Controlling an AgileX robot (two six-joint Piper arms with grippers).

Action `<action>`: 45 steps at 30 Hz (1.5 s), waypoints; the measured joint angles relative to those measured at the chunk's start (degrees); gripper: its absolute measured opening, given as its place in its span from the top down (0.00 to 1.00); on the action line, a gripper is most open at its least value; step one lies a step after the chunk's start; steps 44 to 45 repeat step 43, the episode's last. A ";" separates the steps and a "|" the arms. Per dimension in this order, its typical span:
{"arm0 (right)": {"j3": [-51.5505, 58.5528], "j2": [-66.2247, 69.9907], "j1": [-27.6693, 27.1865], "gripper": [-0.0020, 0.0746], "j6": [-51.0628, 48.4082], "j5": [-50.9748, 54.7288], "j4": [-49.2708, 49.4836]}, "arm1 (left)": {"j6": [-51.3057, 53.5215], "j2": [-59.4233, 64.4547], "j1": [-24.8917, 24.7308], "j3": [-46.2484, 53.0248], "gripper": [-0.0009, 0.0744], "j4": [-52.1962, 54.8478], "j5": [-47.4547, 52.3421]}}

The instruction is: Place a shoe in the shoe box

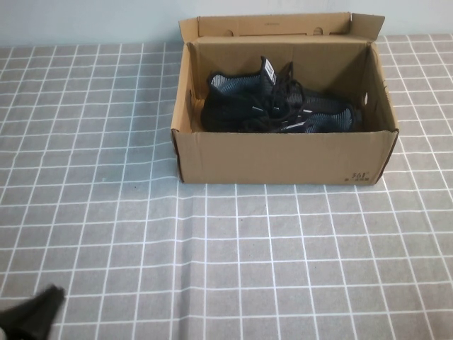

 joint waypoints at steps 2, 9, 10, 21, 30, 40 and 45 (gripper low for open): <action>0.00 0.00 0.00 0.99 0.00 0.04 0.00 | -0.57 -1.58 1.31 0.00 0.99 0.63 -2.85; 0.00 0.00 0.00 0.99 0.06 0.04 0.00 | -7.87 -12.46 9.82 0.00 0.99 9.77 -6.99; 0.00 0.00 0.00 0.99 0.06 0.04 0.00 | -9.81 -14.03 11.08 0.00 0.99 11.52 -6.76; 0.00 0.00 0.00 0.99 0.06 0.13 0.00 | -17.63 -22.80 13.95 0.00 0.99 18.24 12.82; 0.00 0.00 0.00 0.99 0.14 0.27 0.00 | -18.34 -22.93 13.95 0.00 0.99 19.21 24.48; 0.00 0.00 0.00 0.99 0.14 0.27 0.00 | -19.88 -22.93 13.95 0.00 0.99 19.45 24.46; 0.00 0.00 0.00 0.99 0.14 0.27 0.00 | -20.01 -22.93 13.95 0.00 0.99 19.45 24.46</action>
